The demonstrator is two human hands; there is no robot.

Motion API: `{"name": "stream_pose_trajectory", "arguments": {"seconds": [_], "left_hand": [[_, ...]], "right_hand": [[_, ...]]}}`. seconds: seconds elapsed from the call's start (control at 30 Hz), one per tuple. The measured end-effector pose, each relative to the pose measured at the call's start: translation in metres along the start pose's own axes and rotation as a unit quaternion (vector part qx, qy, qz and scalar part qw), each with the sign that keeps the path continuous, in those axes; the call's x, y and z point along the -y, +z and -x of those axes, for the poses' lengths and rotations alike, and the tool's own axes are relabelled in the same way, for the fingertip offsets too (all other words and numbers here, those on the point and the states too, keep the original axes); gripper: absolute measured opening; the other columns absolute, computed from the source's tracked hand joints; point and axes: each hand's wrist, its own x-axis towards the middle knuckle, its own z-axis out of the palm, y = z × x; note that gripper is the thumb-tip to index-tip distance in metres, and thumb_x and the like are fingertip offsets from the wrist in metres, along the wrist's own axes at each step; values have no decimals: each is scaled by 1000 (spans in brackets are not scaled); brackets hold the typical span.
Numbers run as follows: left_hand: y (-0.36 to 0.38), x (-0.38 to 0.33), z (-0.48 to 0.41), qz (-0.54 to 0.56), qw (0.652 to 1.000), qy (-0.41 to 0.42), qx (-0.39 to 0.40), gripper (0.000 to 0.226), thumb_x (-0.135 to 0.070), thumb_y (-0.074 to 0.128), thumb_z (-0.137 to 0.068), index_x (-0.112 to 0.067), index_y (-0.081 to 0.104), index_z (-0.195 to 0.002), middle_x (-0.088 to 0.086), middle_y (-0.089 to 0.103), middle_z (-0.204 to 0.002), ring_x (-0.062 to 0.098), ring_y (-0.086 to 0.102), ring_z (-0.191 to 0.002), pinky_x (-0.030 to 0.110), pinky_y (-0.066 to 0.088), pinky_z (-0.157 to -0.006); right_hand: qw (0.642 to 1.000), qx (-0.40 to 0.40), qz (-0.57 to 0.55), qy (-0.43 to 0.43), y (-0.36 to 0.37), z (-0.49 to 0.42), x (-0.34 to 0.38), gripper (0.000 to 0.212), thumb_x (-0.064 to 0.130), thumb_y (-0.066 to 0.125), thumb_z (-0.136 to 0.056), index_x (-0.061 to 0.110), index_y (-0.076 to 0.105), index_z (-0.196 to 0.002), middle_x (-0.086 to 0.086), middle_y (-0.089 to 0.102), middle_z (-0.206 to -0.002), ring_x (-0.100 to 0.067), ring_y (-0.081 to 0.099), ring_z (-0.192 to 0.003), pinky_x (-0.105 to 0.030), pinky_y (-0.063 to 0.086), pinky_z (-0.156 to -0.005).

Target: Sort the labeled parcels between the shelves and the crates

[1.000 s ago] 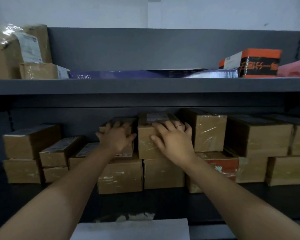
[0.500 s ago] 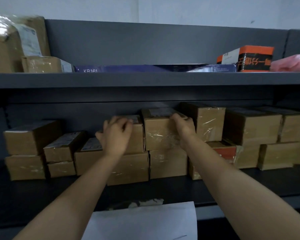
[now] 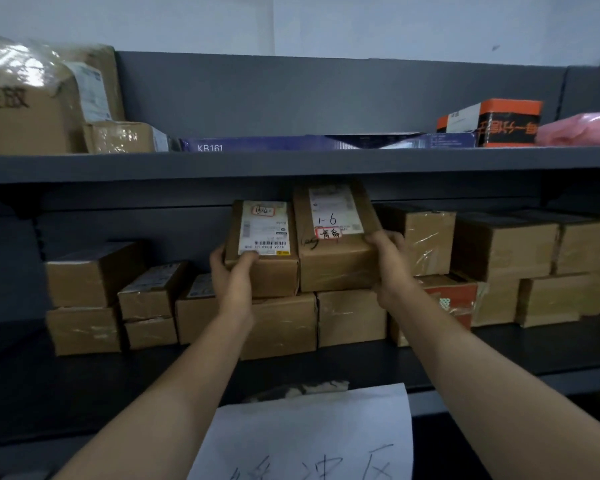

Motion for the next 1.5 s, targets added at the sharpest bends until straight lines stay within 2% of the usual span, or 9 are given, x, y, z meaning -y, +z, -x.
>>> {"name": "stream_pose_trajectory", "arguments": {"seconds": [0.2, 0.4, 0.57, 0.73, 0.87, 1.0, 1.2, 1.37, 1.5], "left_hand": [[-16, -6, 16, 20, 999, 24, 20, 46, -15, 61, -86, -27, 46, -127, 0, 58, -111, 17, 59, -96, 39, 52, -83], [-16, -16, 49, 8, 997, 70, 33, 43, -12, 59, -87, -24, 47, -126, 2, 59, -114, 18, 61, -99, 35, 53, -79], [-2, -16, 96, -10, 996, 82, 30, 43, -14, 57, -88, -25, 45, -128, -14, 53, -101, 7, 56, -94, 22, 46, -69], [20, -4, 158, -4, 999, 44, 17, 33, -19, 59, -87, -29, 48, -117, -4, 58, -112, 16, 57, -104, 36, 50, -89], [41, 7, 215, 20, 998, 42, 30, 30, -17, 57, -90, -22, 49, -118, -4, 58, -107, 10, 57, -97, 23, 48, -74], [68, 23, 259, 3, 997, 4, 80, 34, -21, 62, -88, -25, 48, -119, 0, 57, -116, 15, 58, -104, 32, 51, -84], [131, 54, 305, -11, 989, -68, 132, 32, -23, 62, -87, -23, 51, -117, 5, 59, -115, 21, 59, -102, 37, 51, -78], [200, 93, 339, -15, 969, -143, 202, 11, -23, 56, -86, -23, 62, -96, 2, 64, -94, 19, 60, -86, 34, 46, -68], [266, 136, 363, -19, 951, -172, 255, 13, -16, 54, -86, -19, 60, -75, 3, 63, -81, 18, 58, -75, 29, 44, -63]], "right_hand": [[999, 31, -1, 43, -21, 31, -13, 35, 36, 59, -89, 31, 48, -121, -5, 48, -123, -30, 49, -111, -53, 50, -90], [997, 58, -20, 52, -42, 59, -10, 42, 34, 58, -91, 34, 51, -132, -3, 61, -119, -25, 59, -105, -49, 49, -95], [995, 46, -51, 73, -79, 86, 8, 49, 37, 66, -86, 34, 49, -133, -2, 59, -118, -27, 58, -105, -49, 50, -90], [995, 39, -30, 85, -142, 119, 28, 53, 37, 64, -88, 39, 43, -137, -3, 55, -123, -29, 54, -110, -54, 51, -89], [997, 25, -12, 74, -201, 150, 39, 48, 32, 60, -91, 39, 42, -135, 0, 55, -118, -26, 55, -105, -50, 54, -86], [997, -25, 1, 66, -264, 173, 48, 49, 34, 60, -89, 32, 44, -135, -3, 56, -120, -24, 55, -104, -46, 54, -83], [987, -148, 33, 50, -366, 183, 63, 52, 35, 63, -87, 24, 47, -136, -4, 57, -121, -19, 54, -98, -32, 45, -68], [962, -267, 37, 43, -466, 185, 61, 65, 44, 67, -70, 22, 55, -130, -5, 62, -117, -26, 58, -105, -48, 51, -93], [935, -345, 55, 64, -555, 178, 55, 71, 52, 67, -47, 22, 64, -112, -6, 66, -111, -29, 62, -102, -52, 50, -95]]}}
